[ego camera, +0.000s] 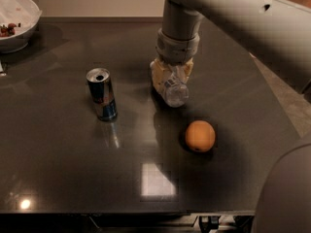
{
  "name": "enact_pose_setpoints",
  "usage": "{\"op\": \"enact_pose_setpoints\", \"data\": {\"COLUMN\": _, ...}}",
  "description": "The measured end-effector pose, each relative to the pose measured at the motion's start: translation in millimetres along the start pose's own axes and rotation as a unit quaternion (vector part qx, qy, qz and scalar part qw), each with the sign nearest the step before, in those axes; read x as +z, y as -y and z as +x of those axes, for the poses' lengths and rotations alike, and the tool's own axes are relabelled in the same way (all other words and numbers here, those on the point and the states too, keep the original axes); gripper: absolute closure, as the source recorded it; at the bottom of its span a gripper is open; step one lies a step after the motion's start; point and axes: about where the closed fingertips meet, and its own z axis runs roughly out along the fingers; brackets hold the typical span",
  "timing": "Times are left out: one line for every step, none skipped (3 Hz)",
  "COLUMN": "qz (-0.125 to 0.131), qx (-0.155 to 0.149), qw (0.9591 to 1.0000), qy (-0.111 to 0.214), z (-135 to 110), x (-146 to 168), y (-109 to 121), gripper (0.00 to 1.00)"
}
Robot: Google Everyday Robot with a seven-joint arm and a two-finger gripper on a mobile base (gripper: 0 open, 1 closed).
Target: Move blue plastic bottle near redbull can
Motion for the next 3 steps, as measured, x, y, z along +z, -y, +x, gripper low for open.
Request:
{"op": "enact_pose_setpoints", "data": {"qz": -0.016, "qx": -0.042, "qw": 0.9989, "qy": 0.013, "z": -7.4, "x": -4.4, "y": -36.1, "gripper": 1.00}}
{"op": "enact_pose_setpoints", "data": {"qz": -0.032, "qx": -0.075, "qw": 0.9964, "qy": 0.024, "z": -10.6, "x": -5.6, "y": -68.6, "gripper": 1.00}}
{"op": "enact_pose_setpoints", "data": {"qz": -0.048, "qx": -0.100, "qw": 0.9935, "qy": 0.026, "z": -9.1, "x": -3.2, "y": -94.1, "gripper": 1.00}}
